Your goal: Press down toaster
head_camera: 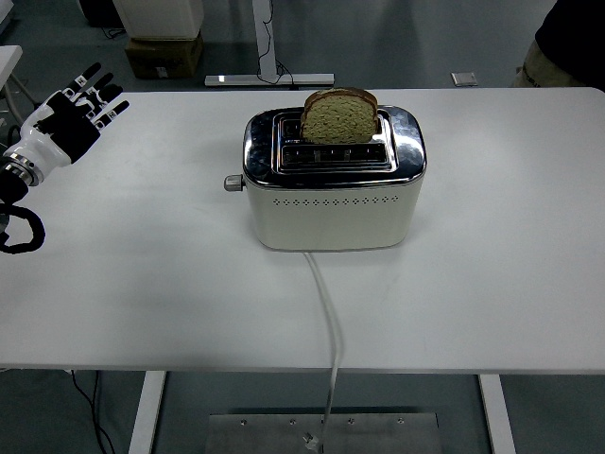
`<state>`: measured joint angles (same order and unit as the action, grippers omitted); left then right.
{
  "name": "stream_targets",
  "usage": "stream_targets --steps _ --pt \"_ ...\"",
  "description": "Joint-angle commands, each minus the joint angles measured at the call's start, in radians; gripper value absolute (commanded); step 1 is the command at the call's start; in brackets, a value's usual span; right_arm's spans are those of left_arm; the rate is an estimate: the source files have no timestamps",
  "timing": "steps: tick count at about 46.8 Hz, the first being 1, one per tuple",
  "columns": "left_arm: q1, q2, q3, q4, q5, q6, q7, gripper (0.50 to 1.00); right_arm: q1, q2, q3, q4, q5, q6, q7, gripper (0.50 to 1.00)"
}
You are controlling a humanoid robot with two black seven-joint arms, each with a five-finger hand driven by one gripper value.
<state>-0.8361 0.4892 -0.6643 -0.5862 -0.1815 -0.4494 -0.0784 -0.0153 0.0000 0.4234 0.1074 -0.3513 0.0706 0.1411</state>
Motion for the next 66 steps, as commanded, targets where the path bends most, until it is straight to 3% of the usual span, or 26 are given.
stream_targets --steps 1,66 --pt "0.002 -0.004 0.0 0.0 0.0 -0.002 0.0 1.0 0.0 0.0 0.0 0.0 0.0 0.0 0.0 1.0" --pt "0.009 -0.014 -0.001 0.0 -0.001 -0.002 -0.001 1.0 -0.002 0.0 0.002 0.0 0.0 0.0 -0.002 0.998"
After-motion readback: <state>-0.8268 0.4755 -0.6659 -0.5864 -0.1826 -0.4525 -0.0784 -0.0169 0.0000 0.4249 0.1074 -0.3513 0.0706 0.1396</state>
